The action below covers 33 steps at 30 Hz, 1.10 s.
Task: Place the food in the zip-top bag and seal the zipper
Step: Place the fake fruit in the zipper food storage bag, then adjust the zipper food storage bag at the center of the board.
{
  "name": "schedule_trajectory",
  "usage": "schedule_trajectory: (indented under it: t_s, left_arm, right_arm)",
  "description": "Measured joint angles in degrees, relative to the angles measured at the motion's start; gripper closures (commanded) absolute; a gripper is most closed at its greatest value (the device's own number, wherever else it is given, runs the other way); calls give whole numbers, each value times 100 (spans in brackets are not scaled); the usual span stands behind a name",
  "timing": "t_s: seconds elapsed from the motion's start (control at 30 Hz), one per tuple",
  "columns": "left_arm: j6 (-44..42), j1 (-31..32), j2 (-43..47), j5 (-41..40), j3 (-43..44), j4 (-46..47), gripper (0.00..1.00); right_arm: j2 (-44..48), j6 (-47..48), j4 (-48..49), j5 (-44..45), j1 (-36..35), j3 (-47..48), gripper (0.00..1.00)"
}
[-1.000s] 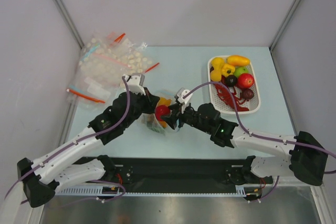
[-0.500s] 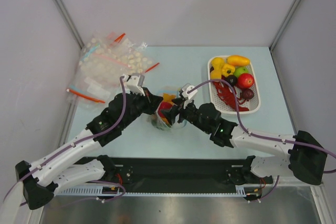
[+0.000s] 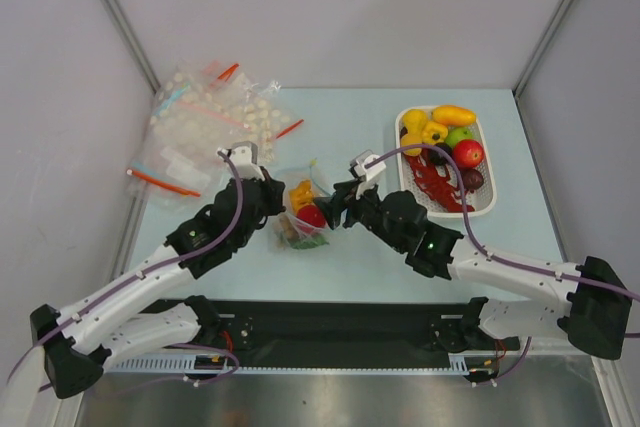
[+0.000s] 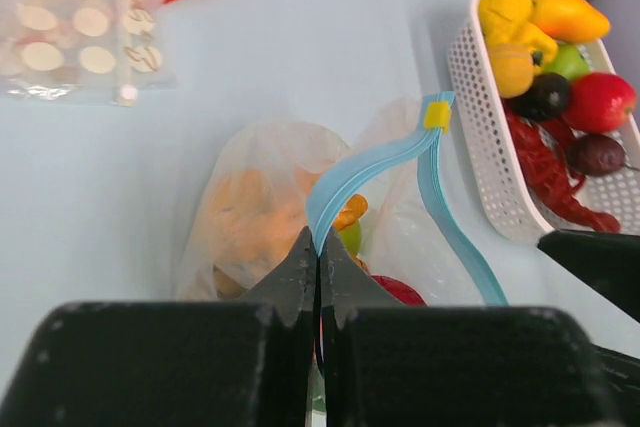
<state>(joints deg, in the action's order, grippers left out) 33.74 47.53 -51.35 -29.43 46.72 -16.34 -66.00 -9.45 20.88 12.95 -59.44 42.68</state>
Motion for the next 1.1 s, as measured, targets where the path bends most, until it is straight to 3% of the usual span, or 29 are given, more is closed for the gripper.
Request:
schedule_trajectory:
  t_s: [0.57,0.83,1.1]
  left_arm:
    - [236,0,723,-1117,-11,-289,100]
    - [234,0,710,-1134,-11,-306,99]
    - [229,0,616,-1064,-11,-236,98]
  right_arm:
    - [-1270,-750,-1700,90,173,1222,39]
    - [-1410,-981,-1495,-1036,459,1196,43]
    - [-1405,-984,-1283,-1397,400,1154,48]
